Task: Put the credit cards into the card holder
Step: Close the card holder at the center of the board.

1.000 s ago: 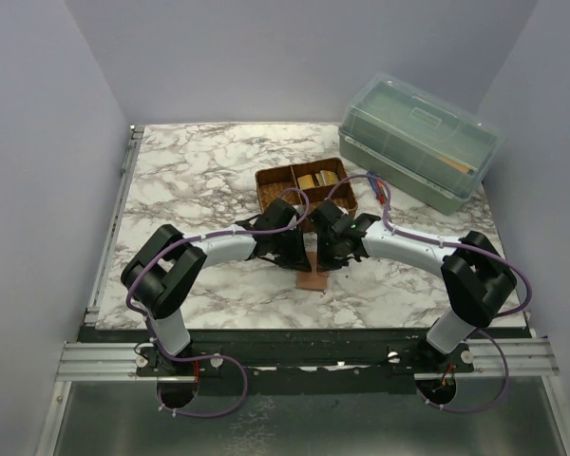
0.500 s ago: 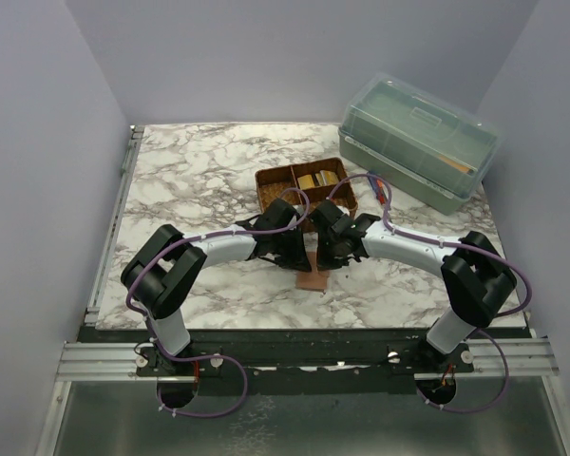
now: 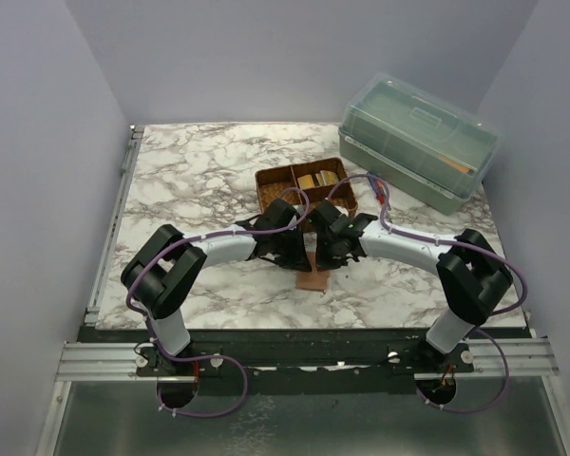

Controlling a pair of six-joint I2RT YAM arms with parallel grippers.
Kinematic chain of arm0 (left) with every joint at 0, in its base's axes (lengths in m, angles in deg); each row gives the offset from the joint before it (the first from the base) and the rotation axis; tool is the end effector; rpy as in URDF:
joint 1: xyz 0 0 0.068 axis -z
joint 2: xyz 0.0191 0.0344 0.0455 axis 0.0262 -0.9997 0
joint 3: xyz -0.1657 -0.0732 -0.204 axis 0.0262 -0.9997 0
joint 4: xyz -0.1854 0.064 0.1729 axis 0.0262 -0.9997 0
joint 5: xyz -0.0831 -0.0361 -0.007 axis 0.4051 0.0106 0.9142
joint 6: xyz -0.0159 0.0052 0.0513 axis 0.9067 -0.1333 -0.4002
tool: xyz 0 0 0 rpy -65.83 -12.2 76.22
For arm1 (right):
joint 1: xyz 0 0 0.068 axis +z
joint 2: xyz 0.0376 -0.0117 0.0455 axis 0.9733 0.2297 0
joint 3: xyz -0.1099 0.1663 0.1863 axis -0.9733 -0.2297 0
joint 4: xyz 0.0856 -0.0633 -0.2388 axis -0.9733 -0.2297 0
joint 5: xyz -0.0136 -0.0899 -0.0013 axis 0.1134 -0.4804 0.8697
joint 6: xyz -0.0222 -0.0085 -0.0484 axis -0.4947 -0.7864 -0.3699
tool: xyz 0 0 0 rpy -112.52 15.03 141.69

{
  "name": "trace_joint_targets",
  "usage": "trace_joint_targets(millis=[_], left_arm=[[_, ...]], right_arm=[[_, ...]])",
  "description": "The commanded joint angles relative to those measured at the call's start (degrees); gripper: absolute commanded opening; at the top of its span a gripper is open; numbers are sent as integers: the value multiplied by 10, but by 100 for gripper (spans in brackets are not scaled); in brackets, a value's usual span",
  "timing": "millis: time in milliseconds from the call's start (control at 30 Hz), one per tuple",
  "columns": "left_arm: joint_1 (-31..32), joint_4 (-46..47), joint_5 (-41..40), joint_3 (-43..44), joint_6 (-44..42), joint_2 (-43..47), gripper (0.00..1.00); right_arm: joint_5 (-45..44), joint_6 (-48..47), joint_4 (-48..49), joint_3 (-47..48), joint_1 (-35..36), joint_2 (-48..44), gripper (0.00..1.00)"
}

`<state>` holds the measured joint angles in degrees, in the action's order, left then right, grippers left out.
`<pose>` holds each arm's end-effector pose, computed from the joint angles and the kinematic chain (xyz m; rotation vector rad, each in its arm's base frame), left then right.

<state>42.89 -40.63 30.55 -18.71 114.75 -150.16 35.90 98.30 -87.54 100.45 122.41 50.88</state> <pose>0.2474 -0.2354 0.1536 0.1559 2.7387 -0.9908 0.2279 0.2286 0.1821 0.0126 2.7831 0.2984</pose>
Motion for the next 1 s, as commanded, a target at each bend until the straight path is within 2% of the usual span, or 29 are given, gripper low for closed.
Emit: trace_joint_targets(millis=[0, 700, 967], left_arm=[[16, -28, -5, -8, -12, -8, 16], [20, -24, -3, -9, -8, -11, 16], [20, -20, -5, -12, -5, -11, 16]], right_arm=[[-13, -2, 11, 9, 3, 17, 0], [-8, 14, 25, 17, 5, 46, 0], [-55, 100, 8, -6, 29, 62, 0]])
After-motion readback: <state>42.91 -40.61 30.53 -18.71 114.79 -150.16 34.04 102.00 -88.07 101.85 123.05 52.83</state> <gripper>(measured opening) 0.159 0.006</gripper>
